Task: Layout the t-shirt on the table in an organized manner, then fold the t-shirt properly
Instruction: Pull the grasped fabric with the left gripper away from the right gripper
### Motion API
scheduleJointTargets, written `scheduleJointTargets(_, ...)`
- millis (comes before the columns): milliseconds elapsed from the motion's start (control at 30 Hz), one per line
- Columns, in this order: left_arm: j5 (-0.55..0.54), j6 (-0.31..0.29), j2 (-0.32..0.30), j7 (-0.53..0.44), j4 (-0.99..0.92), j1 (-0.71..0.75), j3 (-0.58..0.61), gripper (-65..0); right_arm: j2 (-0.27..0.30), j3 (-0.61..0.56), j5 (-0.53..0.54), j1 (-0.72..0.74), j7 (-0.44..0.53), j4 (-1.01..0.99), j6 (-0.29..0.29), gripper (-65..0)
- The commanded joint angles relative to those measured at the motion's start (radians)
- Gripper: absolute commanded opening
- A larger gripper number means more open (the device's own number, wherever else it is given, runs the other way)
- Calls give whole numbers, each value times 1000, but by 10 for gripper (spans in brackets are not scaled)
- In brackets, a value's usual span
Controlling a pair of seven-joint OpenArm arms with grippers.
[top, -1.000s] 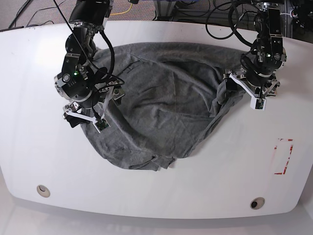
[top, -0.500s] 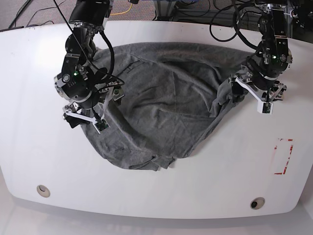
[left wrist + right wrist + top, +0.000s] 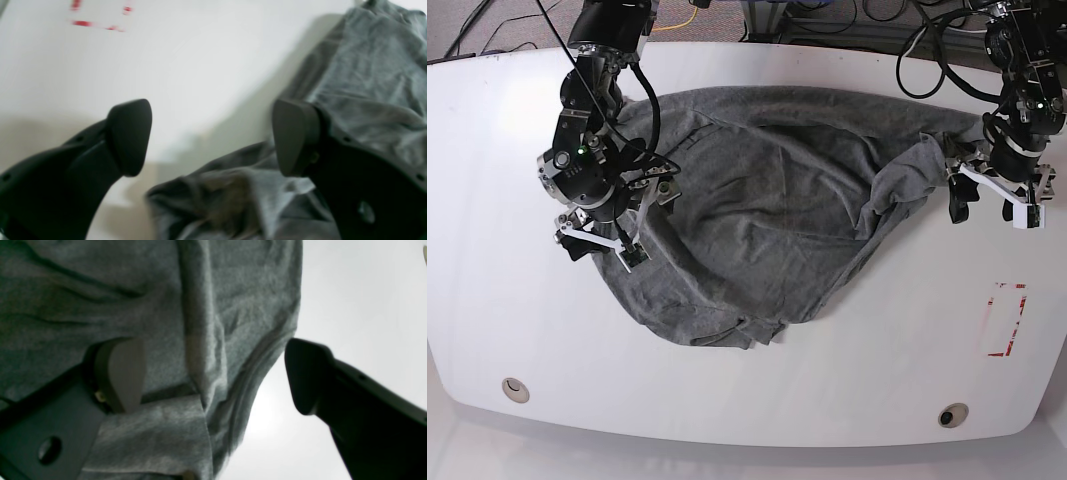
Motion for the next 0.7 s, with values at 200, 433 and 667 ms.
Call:
scheduleJointTargets(200, -10, -74, -119, -22, -4, 26, 17, -132, 0, -2, 9, 21, 19, 15, -1, -21)
scheduleJointTargets(433, 85, -100, -208, -24, -48, 19, 65, -132, -20, -2, 6, 21, 19, 15, -1, -21)
scheduleJointTargets(667, 199, -255, -295, -22, -74, -6, 146, -132, -26, -2, 8, 21, 19, 15, -1, -21)
